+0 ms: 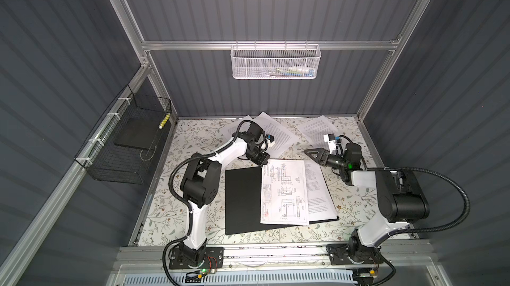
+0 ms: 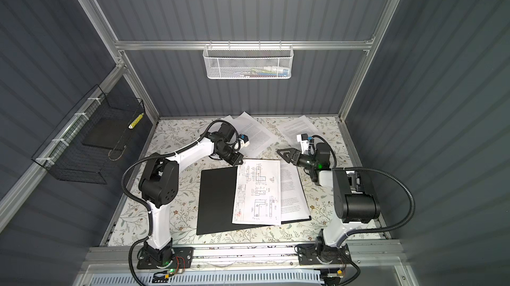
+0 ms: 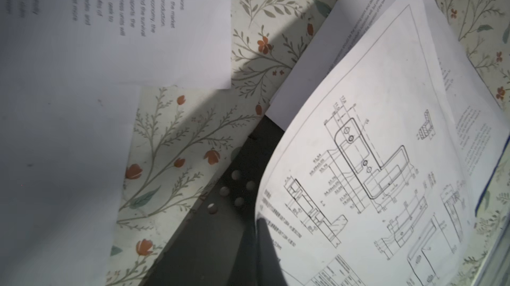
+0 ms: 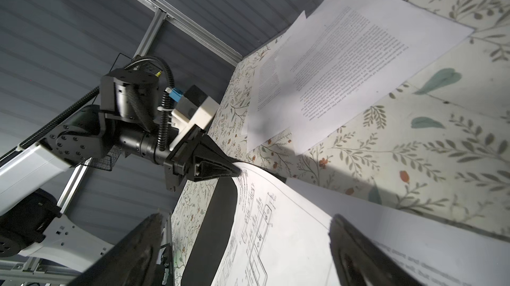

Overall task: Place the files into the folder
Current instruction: 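Release the drawing sheet onto the folder while the right gripper reaches to press it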

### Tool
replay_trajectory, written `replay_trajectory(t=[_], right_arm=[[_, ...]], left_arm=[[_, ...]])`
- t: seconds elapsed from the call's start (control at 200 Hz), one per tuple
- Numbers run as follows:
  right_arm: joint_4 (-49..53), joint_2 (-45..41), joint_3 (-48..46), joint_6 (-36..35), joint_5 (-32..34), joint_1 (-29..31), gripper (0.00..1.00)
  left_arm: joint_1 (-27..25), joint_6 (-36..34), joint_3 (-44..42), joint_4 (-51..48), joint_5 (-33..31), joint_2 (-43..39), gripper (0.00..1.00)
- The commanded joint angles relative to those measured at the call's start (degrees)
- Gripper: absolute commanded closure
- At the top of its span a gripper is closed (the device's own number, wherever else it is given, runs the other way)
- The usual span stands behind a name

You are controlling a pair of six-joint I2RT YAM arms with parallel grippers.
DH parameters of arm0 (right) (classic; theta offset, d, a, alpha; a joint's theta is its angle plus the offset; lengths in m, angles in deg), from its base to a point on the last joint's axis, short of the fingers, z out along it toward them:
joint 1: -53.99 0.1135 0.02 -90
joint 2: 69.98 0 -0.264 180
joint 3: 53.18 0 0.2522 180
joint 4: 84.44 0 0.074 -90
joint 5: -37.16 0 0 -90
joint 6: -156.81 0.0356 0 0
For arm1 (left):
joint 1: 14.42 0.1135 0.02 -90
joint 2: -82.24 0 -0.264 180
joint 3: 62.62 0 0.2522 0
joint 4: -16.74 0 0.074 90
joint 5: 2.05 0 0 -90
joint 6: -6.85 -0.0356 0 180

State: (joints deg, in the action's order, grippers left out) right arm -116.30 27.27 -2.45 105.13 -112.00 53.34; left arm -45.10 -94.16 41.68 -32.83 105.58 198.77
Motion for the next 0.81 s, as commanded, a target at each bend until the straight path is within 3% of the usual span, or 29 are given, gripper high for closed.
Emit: replay_trajectory(t=[0.0,0.225,0.48,0.8], right_arm=[[1.38,1.50,-1.09,-1.00,0.51,0.65,0.06],[9.38,1.54,-1.69,-5.54,3.46,4.77,0.09],[8.41,2.75,-3.51,-4.36,3.12,5.63,0.18],[3.87,4.62,-6.04,-0.71,0.51,8.20,0.43]], left_arm=[[0.00,-1.39,-2.73,7.58,-3.67,-2.86,1.00],[0.09,-0.57,-7.90,14.26,-4.28,-5.87,1.00],[0.25,1.11,-14.46,20.76,-5.20,-8.92,1.00],[0.97,2.08,-16.96,23.55,-5.92,-10.39,1.00]])
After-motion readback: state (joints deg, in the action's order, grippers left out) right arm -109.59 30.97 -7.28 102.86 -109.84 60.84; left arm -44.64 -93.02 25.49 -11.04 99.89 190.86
